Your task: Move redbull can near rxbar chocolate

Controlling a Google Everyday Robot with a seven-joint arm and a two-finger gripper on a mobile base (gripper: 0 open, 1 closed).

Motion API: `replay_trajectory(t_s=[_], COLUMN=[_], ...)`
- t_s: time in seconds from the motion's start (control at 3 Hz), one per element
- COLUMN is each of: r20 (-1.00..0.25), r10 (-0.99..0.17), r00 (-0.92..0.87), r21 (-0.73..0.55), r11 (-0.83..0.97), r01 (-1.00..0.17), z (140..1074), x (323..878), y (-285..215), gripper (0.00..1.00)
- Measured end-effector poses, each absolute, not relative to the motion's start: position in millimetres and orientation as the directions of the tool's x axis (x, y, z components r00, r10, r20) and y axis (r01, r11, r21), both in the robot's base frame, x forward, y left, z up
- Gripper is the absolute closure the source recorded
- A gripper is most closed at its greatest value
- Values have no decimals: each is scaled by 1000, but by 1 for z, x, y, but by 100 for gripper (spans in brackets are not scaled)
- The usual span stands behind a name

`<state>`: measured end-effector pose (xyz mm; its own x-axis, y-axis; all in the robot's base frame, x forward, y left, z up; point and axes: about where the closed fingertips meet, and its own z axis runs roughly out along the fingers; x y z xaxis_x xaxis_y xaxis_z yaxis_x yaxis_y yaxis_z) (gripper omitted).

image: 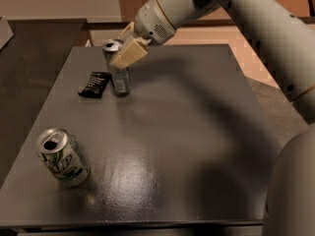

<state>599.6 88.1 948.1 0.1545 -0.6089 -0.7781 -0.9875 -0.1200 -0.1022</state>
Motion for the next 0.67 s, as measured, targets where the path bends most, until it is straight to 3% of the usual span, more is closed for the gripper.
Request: replay_trajectory(t_s=[0.67], r20=[-793], r10=[-601], r00=[102], r21=[-67], r11=[-80], r01=[-995], z=[940], x=[624], y=[91], gripper=[100])
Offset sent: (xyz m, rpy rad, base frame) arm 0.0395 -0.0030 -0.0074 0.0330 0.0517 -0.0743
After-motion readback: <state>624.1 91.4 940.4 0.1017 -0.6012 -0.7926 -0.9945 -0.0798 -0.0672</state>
